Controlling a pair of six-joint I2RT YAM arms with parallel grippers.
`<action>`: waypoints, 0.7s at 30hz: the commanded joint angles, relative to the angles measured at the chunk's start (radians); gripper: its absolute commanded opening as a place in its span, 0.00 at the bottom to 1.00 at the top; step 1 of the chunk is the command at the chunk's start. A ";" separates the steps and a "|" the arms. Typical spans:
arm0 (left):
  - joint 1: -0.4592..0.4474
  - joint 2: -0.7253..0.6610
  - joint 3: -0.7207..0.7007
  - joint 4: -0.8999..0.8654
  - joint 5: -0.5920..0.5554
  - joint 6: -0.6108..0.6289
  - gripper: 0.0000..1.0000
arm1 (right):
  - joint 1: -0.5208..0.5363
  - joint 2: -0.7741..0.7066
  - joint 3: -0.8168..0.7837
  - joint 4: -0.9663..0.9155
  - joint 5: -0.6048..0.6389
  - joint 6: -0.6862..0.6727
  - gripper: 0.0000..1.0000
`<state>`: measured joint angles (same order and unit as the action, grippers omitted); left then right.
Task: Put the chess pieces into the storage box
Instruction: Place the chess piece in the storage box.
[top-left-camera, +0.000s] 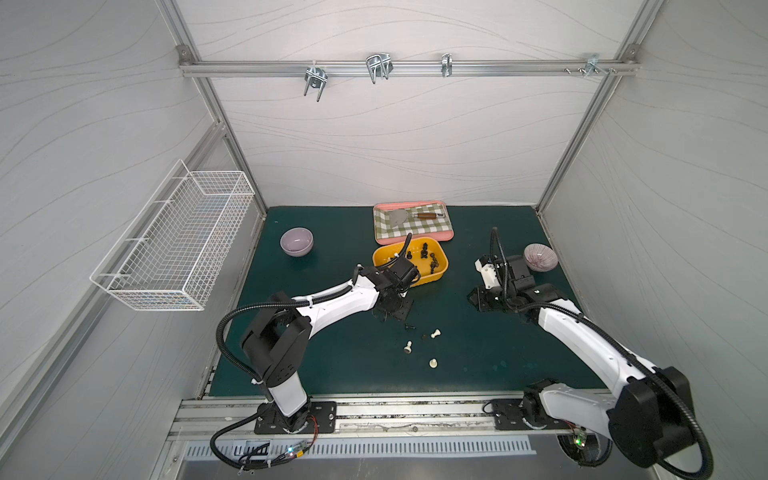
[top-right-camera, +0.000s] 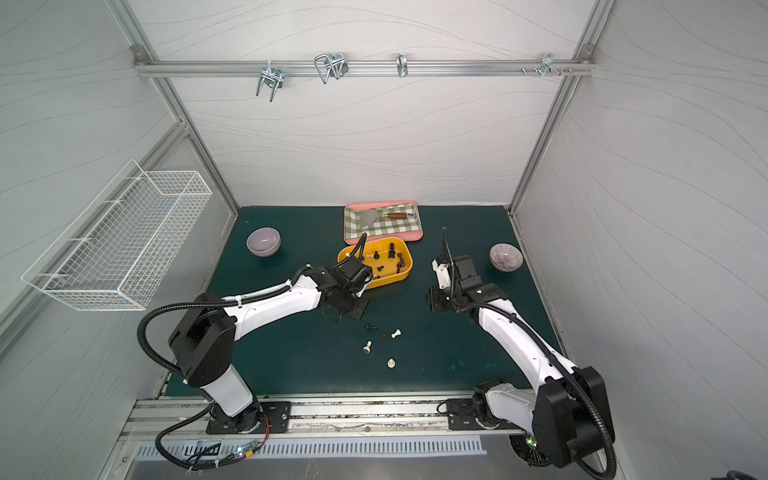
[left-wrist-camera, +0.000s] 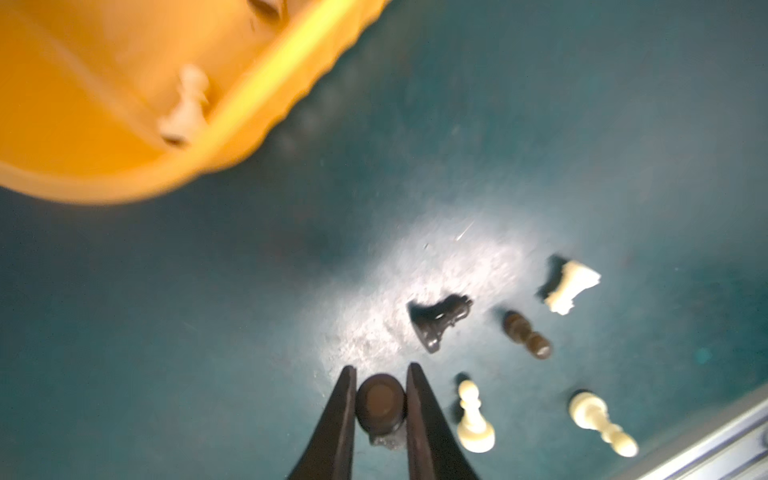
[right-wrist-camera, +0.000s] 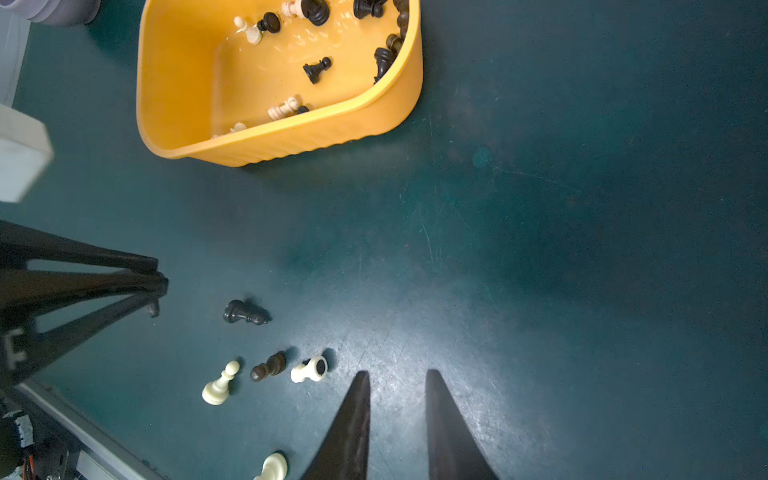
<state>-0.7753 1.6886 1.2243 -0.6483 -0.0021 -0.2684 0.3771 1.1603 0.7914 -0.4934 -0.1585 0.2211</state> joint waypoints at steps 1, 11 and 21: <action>0.017 -0.026 0.079 -0.014 -0.027 0.033 0.22 | -0.007 -0.013 -0.003 0.004 -0.008 0.014 0.26; 0.148 0.037 0.215 0.000 0.015 0.100 0.23 | -0.007 -0.014 0.015 -0.050 0.000 0.040 0.26; 0.250 0.132 0.299 0.027 0.064 0.145 0.23 | -0.007 -0.021 0.006 -0.098 0.011 0.098 0.26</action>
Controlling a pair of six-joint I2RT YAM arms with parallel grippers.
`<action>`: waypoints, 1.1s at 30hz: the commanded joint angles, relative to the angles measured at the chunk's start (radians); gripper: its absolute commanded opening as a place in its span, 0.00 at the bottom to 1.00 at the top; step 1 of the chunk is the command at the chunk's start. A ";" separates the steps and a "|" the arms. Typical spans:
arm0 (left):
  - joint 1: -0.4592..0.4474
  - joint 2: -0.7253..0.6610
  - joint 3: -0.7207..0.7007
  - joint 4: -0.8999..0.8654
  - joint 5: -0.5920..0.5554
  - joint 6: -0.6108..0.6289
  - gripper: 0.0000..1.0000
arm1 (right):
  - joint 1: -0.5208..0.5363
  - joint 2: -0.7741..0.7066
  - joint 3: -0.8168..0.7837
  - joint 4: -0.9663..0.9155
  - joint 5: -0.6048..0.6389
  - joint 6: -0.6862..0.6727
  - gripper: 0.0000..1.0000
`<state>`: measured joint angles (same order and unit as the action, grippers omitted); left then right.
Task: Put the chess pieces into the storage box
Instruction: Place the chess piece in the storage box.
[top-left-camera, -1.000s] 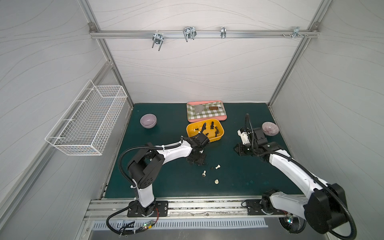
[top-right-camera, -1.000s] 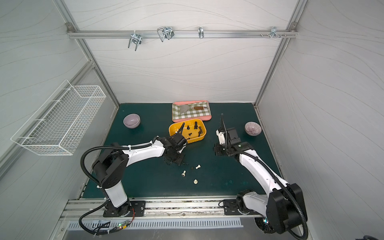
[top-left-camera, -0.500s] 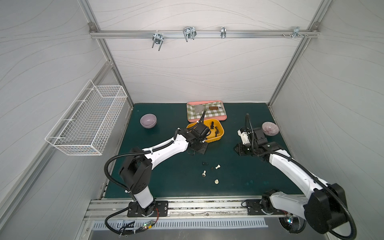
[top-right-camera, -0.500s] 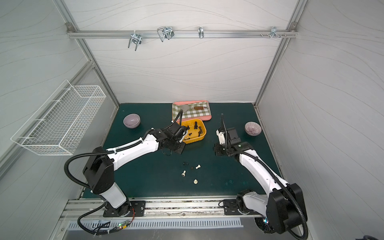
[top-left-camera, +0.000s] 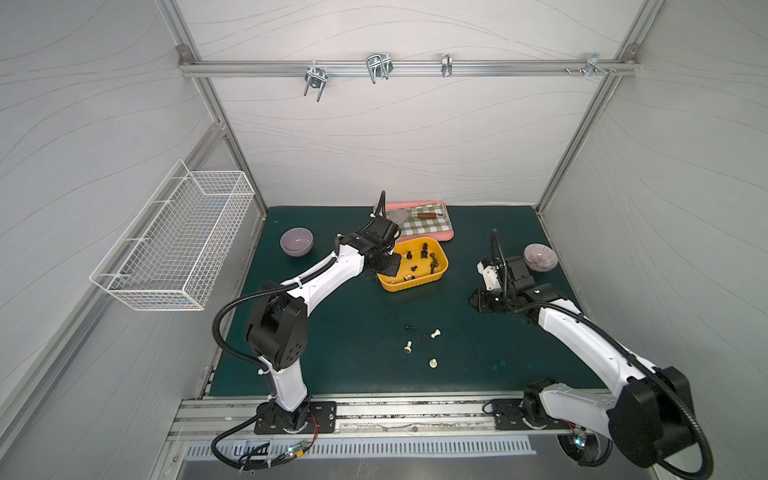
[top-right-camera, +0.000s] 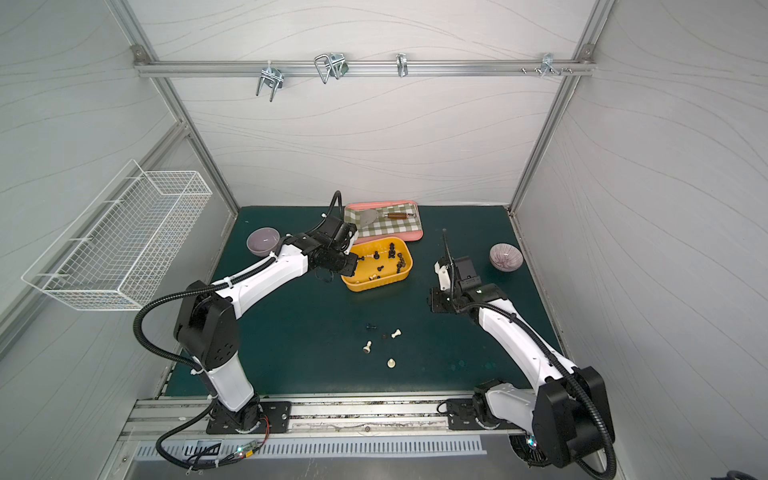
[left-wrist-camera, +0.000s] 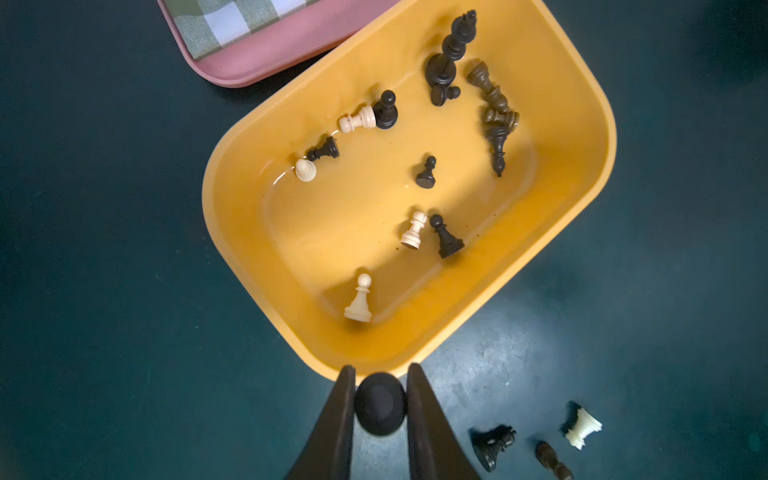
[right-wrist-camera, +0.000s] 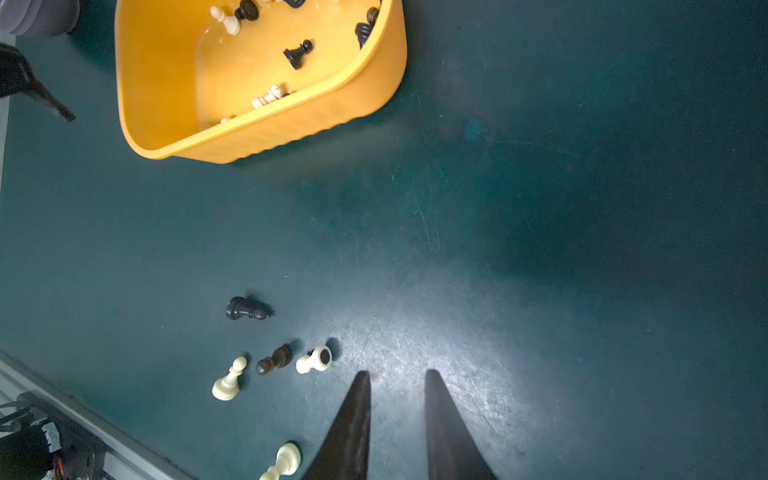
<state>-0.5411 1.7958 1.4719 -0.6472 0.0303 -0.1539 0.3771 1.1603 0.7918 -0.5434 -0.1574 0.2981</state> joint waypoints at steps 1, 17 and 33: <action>0.022 0.036 0.058 0.030 0.037 0.034 0.23 | -0.007 -0.021 0.009 -0.056 0.018 0.023 0.25; 0.076 0.208 0.194 0.033 0.084 0.058 0.24 | -0.002 -0.018 0.021 -0.116 0.031 0.080 0.25; 0.089 0.255 0.209 0.030 0.103 0.058 0.24 | 0.000 0.007 0.035 -0.121 0.039 0.081 0.25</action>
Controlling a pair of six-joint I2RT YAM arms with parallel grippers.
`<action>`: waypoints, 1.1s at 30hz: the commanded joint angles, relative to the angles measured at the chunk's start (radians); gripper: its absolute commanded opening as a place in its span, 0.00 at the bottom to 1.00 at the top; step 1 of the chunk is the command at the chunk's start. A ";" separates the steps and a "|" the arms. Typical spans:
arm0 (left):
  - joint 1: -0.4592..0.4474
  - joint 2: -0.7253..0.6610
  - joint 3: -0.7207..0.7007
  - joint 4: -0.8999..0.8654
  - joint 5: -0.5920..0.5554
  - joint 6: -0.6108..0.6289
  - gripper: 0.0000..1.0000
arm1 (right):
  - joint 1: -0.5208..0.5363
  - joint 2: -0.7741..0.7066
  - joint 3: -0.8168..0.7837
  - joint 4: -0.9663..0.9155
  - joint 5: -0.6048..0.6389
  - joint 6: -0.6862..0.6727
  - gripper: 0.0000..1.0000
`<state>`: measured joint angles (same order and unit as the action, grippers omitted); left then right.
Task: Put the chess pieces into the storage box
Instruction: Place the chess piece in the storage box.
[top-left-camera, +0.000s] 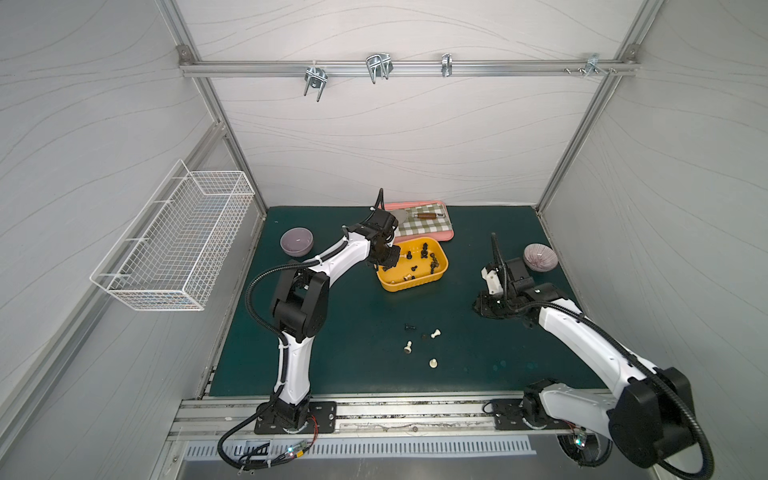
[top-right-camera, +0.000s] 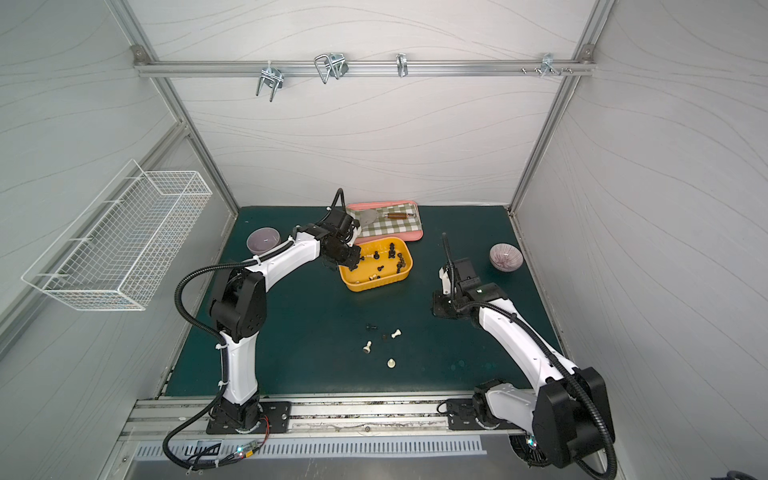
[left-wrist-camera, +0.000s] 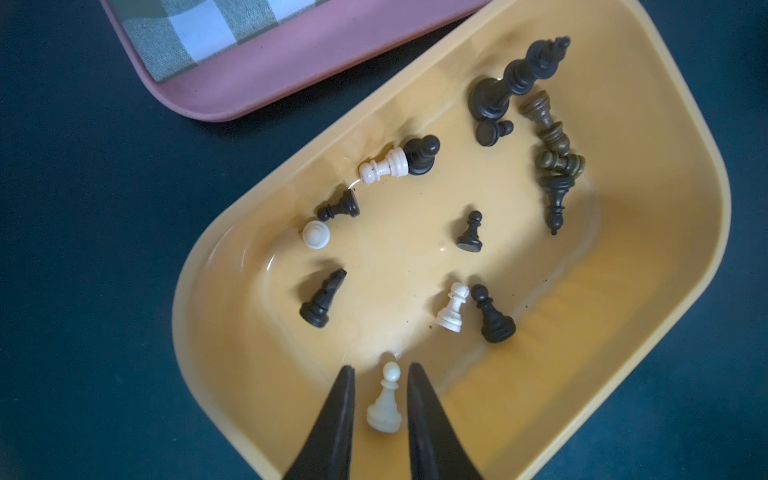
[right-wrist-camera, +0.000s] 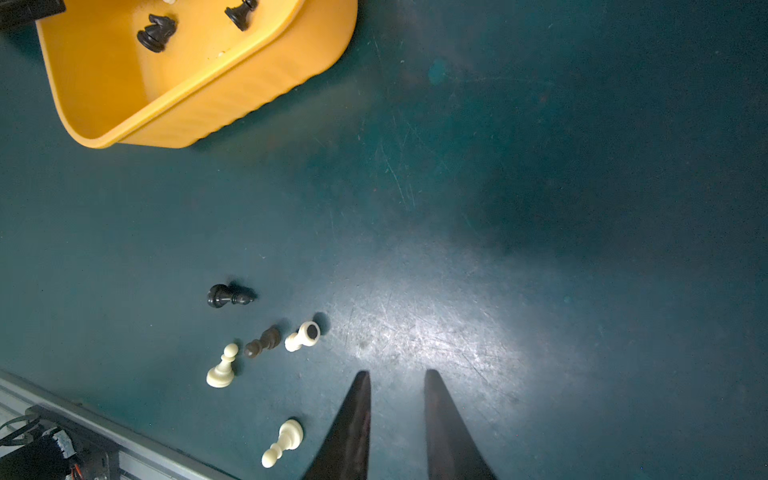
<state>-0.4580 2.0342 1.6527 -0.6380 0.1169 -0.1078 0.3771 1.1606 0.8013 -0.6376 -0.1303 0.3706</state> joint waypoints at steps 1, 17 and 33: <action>0.006 0.014 0.029 0.021 0.015 0.010 0.24 | -0.001 0.008 0.027 -0.027 0.011 0.009 0.25; 0.011 -0.021 0.009 0.032 0.016 0.001 0.24 | 0.013 0.019 0.035 -0.031 0.012 0.005 0.25; 0.016 -0.115 -0.083 0.059 0.023 -0.018 0.24 | 0.073 0.065 0.065 -0.033 0.009 -0.012 0.26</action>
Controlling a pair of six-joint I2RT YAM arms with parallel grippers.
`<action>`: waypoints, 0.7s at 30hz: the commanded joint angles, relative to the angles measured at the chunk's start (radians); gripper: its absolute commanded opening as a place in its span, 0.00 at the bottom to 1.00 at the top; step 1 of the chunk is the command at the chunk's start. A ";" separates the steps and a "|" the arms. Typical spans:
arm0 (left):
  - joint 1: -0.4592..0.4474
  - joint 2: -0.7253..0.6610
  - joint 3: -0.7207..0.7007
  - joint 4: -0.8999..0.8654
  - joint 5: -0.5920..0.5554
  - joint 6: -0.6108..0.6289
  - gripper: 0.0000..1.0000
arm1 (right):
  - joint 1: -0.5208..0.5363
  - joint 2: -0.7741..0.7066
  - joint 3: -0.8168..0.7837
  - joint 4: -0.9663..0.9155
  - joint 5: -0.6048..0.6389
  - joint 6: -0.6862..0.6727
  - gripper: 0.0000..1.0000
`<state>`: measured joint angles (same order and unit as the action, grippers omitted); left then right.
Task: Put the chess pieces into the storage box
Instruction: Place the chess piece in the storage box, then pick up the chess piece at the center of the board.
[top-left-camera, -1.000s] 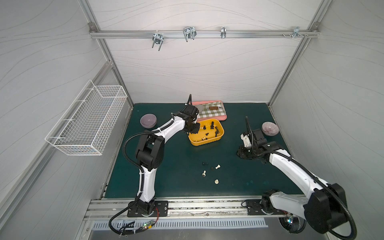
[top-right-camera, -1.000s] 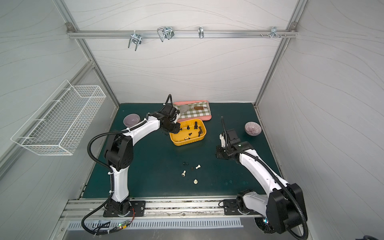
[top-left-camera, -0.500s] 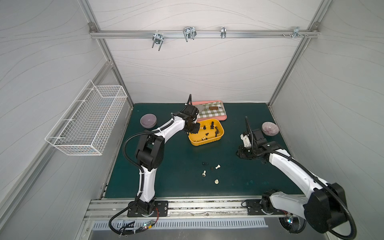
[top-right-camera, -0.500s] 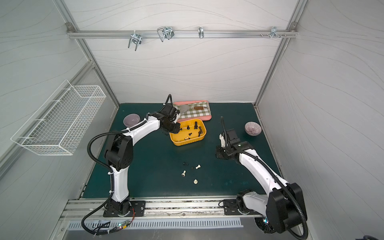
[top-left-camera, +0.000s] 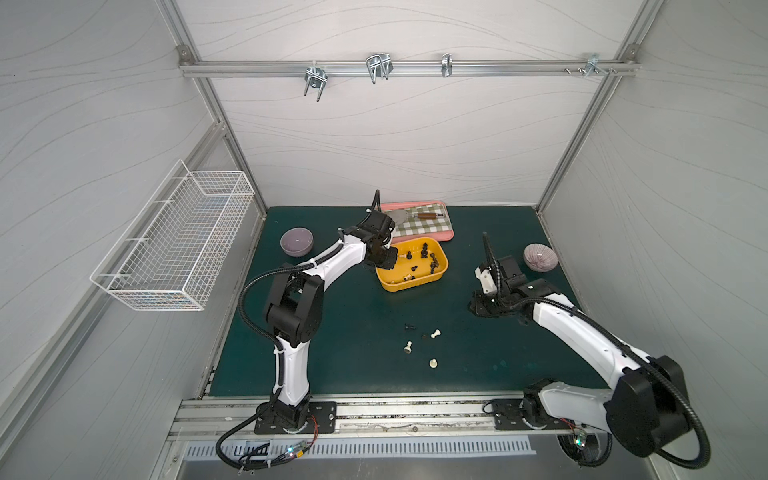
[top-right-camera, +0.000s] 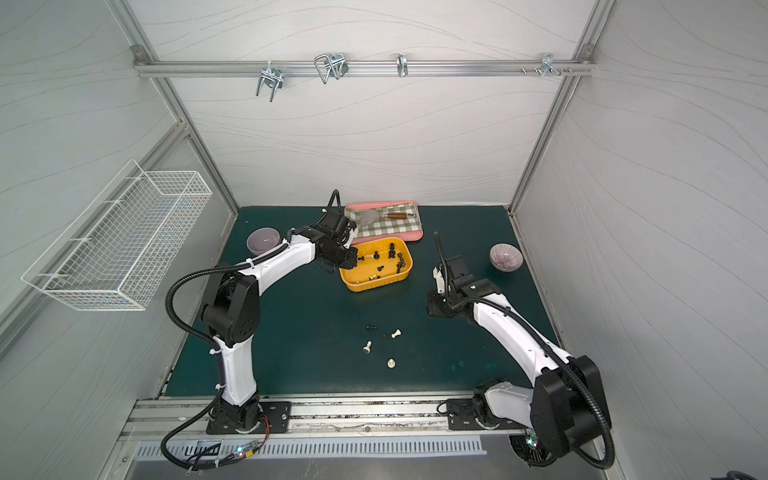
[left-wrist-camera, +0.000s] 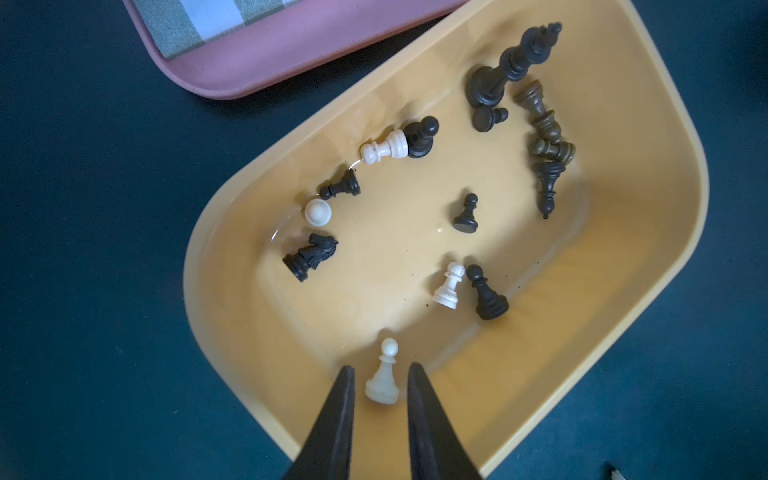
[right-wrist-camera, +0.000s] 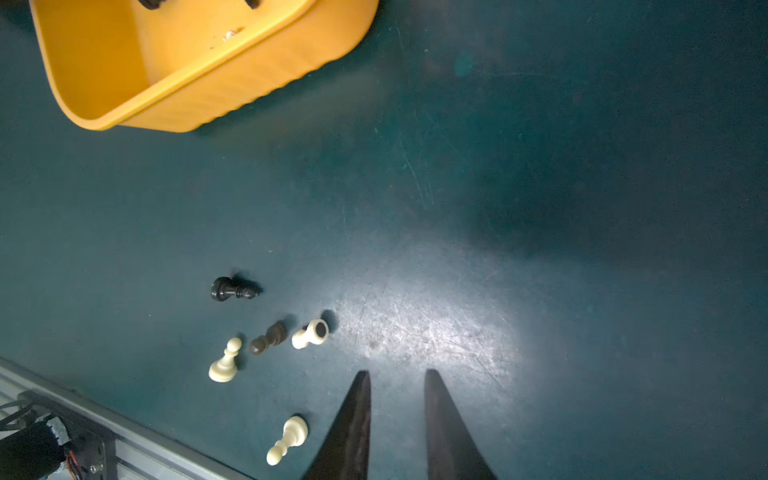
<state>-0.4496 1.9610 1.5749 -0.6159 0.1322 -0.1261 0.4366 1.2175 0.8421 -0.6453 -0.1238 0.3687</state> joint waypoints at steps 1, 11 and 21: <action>0.009 -0.046 -0.008 0.037 0.008 -0.001 0.24 | 0.019 0.010 0.026 -0.027 0.001 -0.011 0.26; 0.015 -0.088 -0.045 0.044 0.008 -0.010 0.24 | 0.064 0.045 0.046 -0.034 -0.007 -0.031 0.26; 0.022 -0.167 -0.139 0.067 -0.008 -0.027 0.24 | 0.175 0.111 0.094 -0.046 0.021 -0.021 0.27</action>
<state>-0.4362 1.8320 1.4460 -0.5846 0.1310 -0.1471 0.5789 1.3128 0.9146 -0.6571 -0.1162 0.3489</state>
